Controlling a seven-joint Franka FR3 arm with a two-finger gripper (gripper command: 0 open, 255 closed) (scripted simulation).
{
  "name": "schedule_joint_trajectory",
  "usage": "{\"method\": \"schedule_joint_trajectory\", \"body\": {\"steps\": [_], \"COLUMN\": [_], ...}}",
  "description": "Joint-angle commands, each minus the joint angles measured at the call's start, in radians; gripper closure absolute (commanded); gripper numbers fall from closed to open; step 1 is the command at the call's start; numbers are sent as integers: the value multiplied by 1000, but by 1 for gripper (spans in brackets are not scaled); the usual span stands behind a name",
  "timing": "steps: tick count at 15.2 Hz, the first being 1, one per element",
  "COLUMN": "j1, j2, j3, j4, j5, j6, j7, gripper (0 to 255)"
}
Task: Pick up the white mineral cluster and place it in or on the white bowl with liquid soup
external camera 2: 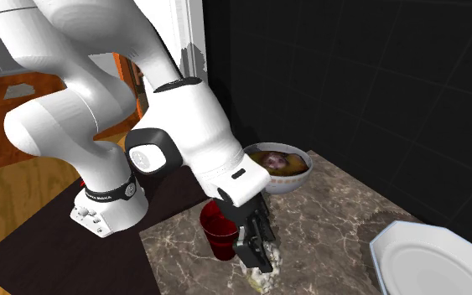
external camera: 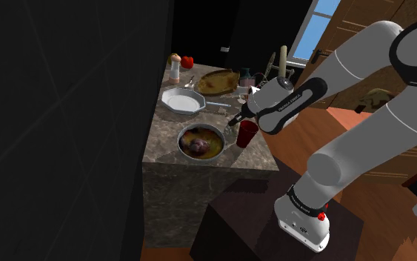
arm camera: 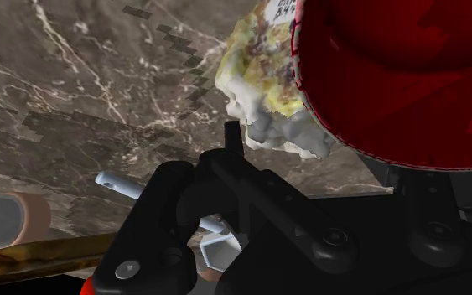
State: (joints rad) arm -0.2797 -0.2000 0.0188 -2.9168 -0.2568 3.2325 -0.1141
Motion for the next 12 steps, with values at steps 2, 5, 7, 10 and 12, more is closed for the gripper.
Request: {"method": "schedule_joint_trajectory", "body": {"steps": [2,5,7,10,12], "j1": [-4,0,34,89,111], "j2": [4,0,-21,-81,-119], "j3": [3,0,-36,-86,-104], "j4": [-3,-3,-2,1,5], "j5": [0,0,3,17,27], "j6": [0,-4,-27,-91,-134], "j7": [1,1,-6,-21,-30], "gripper": [255,255,255,255,255]}}
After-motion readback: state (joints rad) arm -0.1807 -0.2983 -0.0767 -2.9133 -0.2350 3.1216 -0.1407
